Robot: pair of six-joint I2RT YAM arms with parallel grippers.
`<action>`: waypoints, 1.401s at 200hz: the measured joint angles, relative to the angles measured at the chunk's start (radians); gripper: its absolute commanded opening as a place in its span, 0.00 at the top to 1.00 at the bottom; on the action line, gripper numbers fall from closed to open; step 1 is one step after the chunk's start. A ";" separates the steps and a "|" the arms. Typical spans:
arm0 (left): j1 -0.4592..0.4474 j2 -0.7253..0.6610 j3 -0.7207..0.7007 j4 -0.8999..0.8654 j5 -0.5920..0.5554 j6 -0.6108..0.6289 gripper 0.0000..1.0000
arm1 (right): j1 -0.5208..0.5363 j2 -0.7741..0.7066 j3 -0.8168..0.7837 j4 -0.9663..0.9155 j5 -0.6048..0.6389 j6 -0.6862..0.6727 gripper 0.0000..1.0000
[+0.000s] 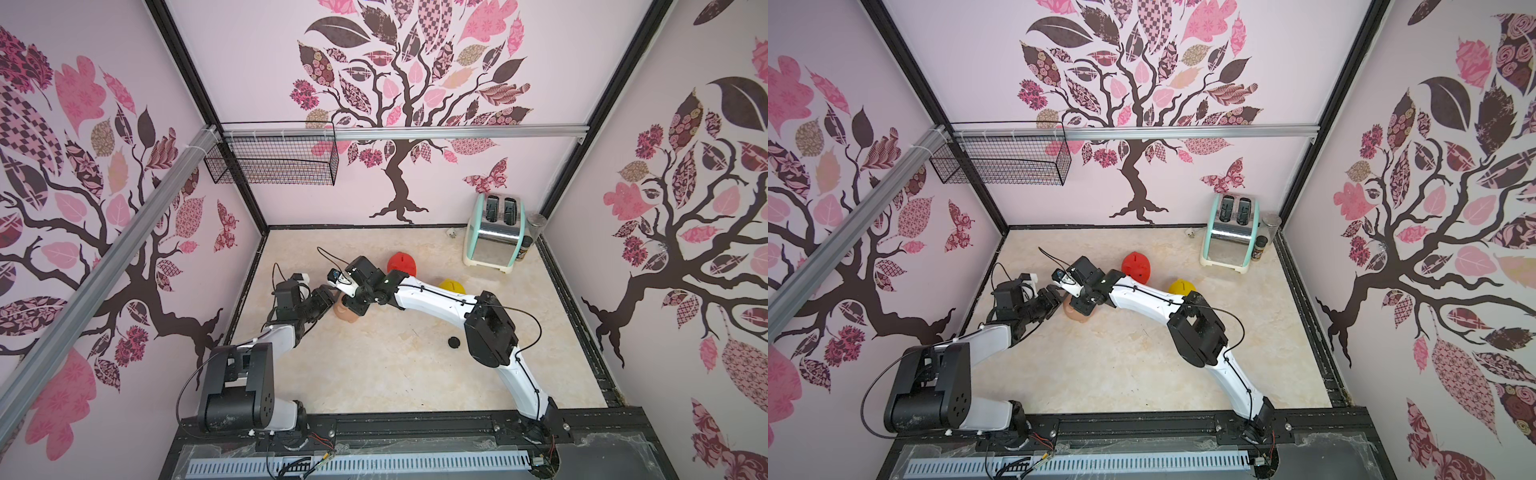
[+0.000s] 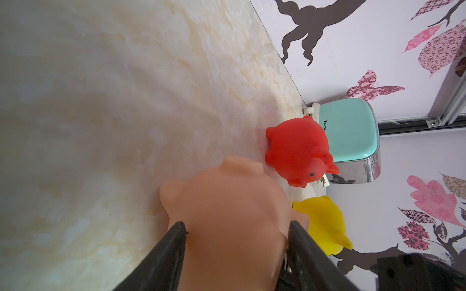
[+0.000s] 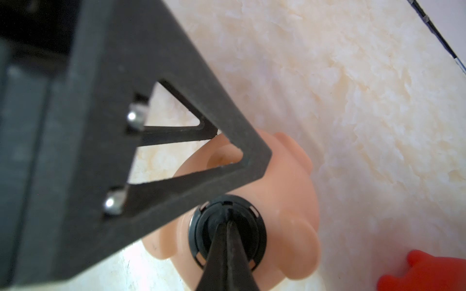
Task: Close piggy banks
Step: Screw the knob on the piggy bank.
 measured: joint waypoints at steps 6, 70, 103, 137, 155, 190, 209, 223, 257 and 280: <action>-0.003 0.008 0.005 0.004 0.000 0.001 0.32 | 0.000 0.000 0.000 -0.001 0.001 -0.002 1.00; -0.025 0.059 0.035 0.029 -0.011 0.022 0.32 | -0.006 0.000 0.000 -0.003 0.011 -0.003 1.00; -0.033 0.082 0.053 0.041 -0.009 0.034 0.34 | -0.011 0.000 0.000 -0.004 0.021 -0.003 1.00; -0.037 0.084 0.058 0.042 -0.011 0.047 0.35 | -0.011 0.000 0.000 -0.004 0.027 -0.001 1.00; -0.038 0.084 0.060 0.039 -0.011 0.051 0.36 | -0.011 0.000 0.002 -0.005 0.035 0.008 1.00; -0.049 0.084 0.065 0.033 -0.018 0.056 0.36 | -0.010 0.011 0.036 -0.047 0.057 0.056 1.00; -0.050 0.084 0.067 0.029 -0.020 0.059 0.36 | -0.010 0.023 0.061 -0.071 0.075 0.106 1.00; -0.050 0.084 0.067 0.028 -0.021 0.060 0.36 | -0.009 0.037 0.092 -0.098 0.092 0.153 1.00; -0.050 0.084 0.067 0.029 -0.022 0.063 0.36 | -0.003 0.075 0.174 -0.170 0.123 0.287 1.00; -0.050 0.084 0.067 0.028 -0.022 0.063 0.36 | -0.003 0.097 0.224 -0.216 0.129 0.395 1.00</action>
